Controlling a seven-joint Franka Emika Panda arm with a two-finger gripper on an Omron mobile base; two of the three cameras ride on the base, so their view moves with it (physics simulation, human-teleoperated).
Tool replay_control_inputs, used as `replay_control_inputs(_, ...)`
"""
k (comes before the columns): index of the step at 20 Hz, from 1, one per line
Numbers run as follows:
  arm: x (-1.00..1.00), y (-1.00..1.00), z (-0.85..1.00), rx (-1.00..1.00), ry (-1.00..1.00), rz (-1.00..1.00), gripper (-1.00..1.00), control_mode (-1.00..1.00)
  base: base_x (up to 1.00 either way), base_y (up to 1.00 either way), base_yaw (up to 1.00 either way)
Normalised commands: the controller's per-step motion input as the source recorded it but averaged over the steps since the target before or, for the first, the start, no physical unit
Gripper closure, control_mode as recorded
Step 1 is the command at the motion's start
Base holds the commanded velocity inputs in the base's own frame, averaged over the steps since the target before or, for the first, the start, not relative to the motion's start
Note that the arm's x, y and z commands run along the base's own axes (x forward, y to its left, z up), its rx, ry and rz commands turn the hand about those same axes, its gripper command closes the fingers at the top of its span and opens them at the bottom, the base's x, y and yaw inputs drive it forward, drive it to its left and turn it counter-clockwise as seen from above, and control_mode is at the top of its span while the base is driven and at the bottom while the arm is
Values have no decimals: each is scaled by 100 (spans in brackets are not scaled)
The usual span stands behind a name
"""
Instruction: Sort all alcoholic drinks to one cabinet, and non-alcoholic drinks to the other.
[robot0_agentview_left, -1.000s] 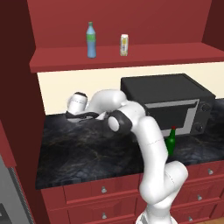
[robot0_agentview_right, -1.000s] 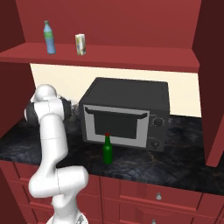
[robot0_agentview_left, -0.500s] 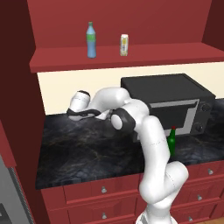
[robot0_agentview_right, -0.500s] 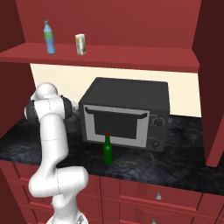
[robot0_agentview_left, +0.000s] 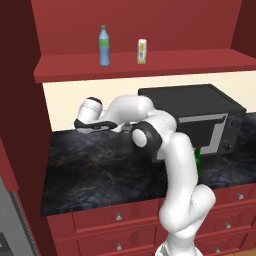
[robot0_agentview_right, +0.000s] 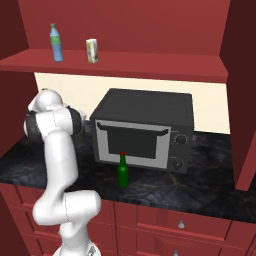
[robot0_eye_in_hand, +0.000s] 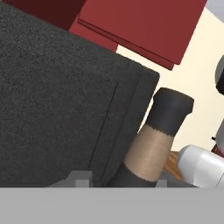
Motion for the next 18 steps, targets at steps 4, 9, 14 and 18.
replay_control_inputs(4, -79, 0, 39, 0, -2, 14, 100, -100, 0, 0, 0)
replay_control_inputs(9, -90, -6, 29, 0, -3, 16, 100, -100, 0, 0, 0)
replay_control_inputs(14, -72, -1, 48, 0, -3, 15, 100, -100, 0, 0, 0)
replay_control_inputs(18, -51, 0, 50, 0, 0, 23, 100, -100, 0, 0, 0)
